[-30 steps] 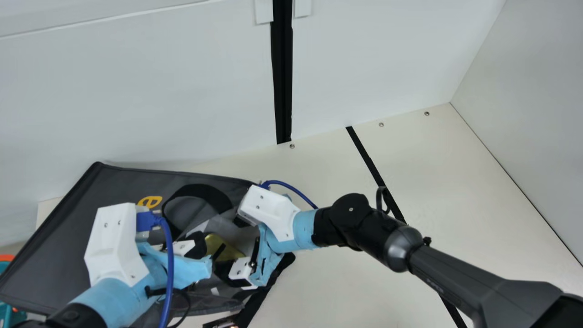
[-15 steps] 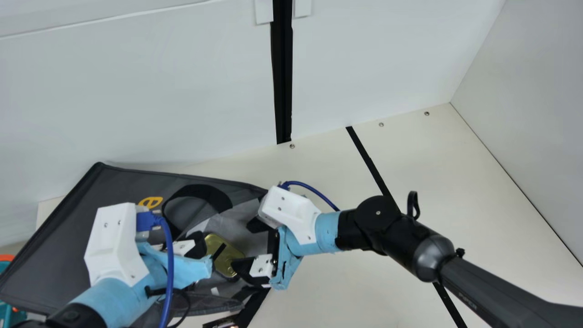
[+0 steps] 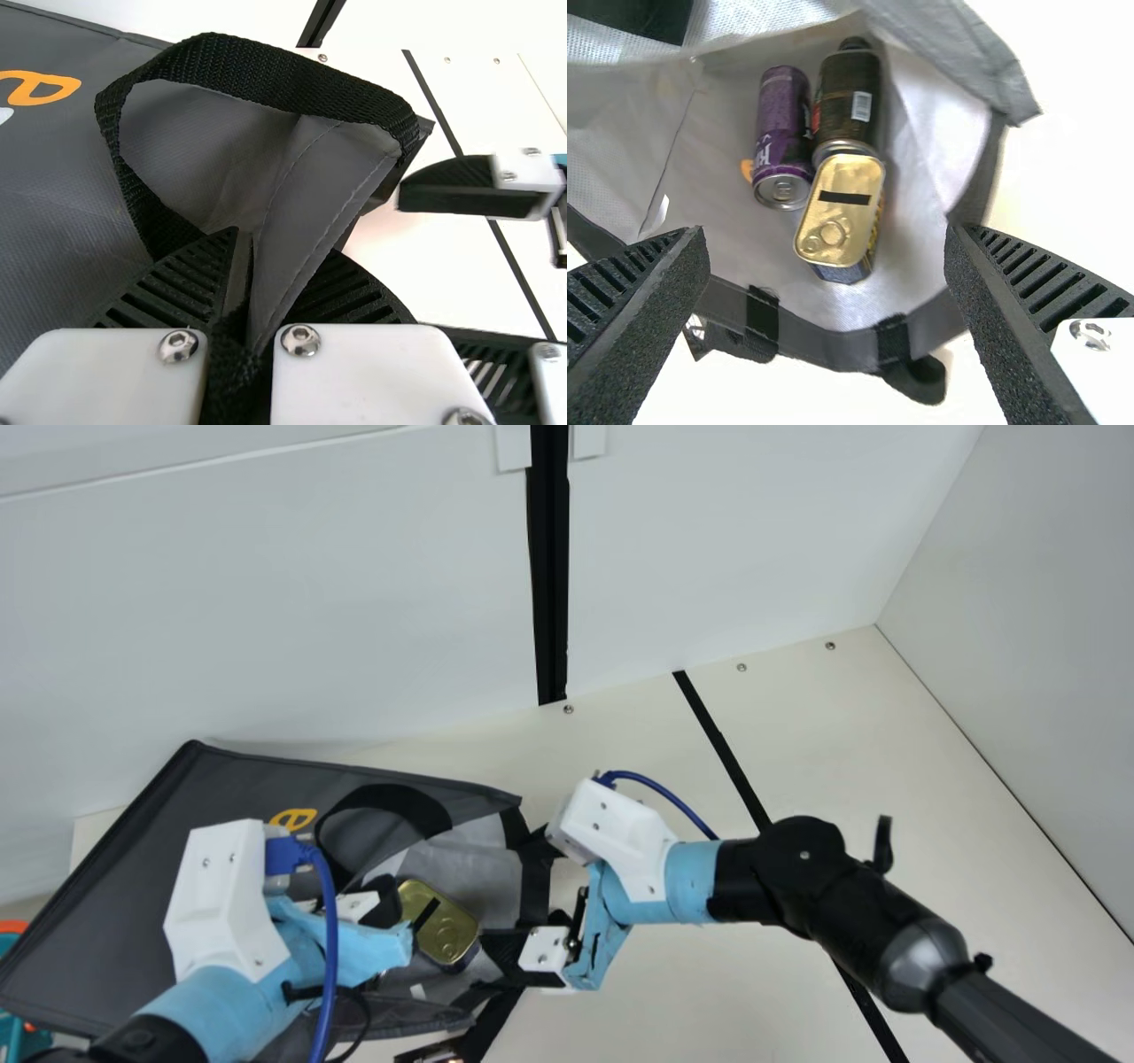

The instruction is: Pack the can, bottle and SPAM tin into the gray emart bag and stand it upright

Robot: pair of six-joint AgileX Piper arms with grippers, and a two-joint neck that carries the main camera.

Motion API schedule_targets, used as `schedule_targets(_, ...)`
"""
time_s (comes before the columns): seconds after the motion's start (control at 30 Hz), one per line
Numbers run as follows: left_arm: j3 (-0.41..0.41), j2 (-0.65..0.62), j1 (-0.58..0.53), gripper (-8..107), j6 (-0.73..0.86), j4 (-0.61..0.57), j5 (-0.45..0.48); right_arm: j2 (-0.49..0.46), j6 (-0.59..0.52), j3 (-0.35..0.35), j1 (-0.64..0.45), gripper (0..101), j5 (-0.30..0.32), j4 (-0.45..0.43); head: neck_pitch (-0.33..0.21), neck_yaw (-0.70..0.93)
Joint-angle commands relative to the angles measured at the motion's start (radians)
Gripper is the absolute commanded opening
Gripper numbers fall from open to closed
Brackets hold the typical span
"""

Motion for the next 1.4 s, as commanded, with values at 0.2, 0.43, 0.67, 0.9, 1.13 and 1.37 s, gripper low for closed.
schedule_targets(0.2,0.0,0.0,0.0,-8,0.0,0.0,0.0,-0.117,0.083,0.039,-0.064,95,-0.009,-0.055,-0.023,-0.002)
schedule_targets(0.43,0.0,0.0,0.0,-8,0.0,0.0,0.0,-0.206,0.162,0.06,-0.131,95,-0.009,-0.115,-0.023,-0.002)
schedule_targets(0.67,0.0,0.0,0.0,-8,0.0,0.0,0.0,-0.283,0.235,0.068,-0.2,95,-0.001,-0.174,-0.023,-0.002)
schedule_targets(0.9,0.0,0.0,0.0,-8,0.0,0.0,0.0,-0.349,0.298,0.07,-0.271,95,0.009,-0.234,-0.023,-0.002)
schedule_targets(1.13,0.0,0.0,0.0,-8,0.0,0.0,0.0,-0.404,0.364,0.066,-0.337,95,0.013,-0.3,-0.023,-0.002)
schedule_targets(1.37,0.0,0.0,0.0,-8,0.0,0.0,0.0,-0.453,0.437,0.064,-0.389,95,0.007,-0.376,-0.023,-0.002)
